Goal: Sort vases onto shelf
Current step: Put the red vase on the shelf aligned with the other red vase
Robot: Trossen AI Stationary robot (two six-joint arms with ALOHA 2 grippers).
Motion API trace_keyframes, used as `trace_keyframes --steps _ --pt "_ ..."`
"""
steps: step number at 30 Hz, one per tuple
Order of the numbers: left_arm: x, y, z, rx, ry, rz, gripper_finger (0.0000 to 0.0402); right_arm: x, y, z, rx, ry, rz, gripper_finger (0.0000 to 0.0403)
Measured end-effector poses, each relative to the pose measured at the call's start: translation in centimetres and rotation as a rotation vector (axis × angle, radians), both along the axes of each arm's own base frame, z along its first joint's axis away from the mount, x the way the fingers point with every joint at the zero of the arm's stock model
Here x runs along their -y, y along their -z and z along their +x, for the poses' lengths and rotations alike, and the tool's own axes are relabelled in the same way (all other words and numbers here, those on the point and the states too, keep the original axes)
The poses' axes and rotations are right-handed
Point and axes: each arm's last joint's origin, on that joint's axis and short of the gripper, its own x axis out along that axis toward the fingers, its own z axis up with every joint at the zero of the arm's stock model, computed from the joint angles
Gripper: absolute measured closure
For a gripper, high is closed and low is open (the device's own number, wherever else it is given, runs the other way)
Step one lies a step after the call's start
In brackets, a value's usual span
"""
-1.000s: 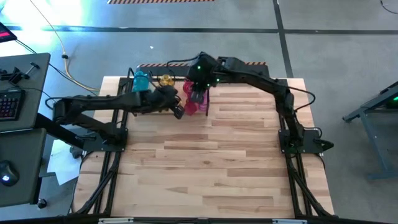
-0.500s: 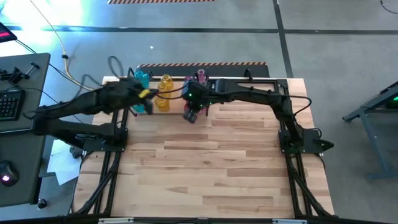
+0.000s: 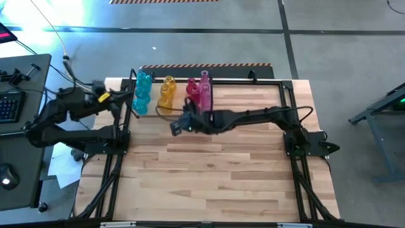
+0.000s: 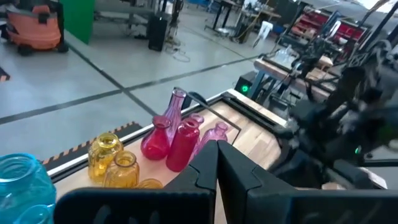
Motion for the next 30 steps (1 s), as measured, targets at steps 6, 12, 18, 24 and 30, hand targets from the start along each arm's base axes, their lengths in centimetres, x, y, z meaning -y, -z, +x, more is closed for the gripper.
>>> trace_keyframes --steps 6,12,18,24,30 --pt "0.4 0.4 -2.2 0.017 0.006 0.026 0.0401 -2.5 4.2 0.0 0.123 0.144 0.134 0.0403" --pt "0.6 0.5 -2.7 0.020 0.042 0.020 0.0402 -2.9 8.2 -1.1 0.141 0.303 0.222 0.0403" --pt "0.8 0.6 -2.5 0.017 0.103 0.006 0.0401 -2.5 11.3 -1.8 0.279 0.434 0.302 0.0403" --pt "0.8 0.8 -2.5 -0.002 0.106 0.001 0.0402 -1.5 12.9 -2.1 0.407 0.480 0.340 0.0403" --pt "0.8 0.8 -2.6 -0.004 0.106 0.000 0.0401 0.0 14.0 -2.7 0.452 0.590 0.347 0.0403"
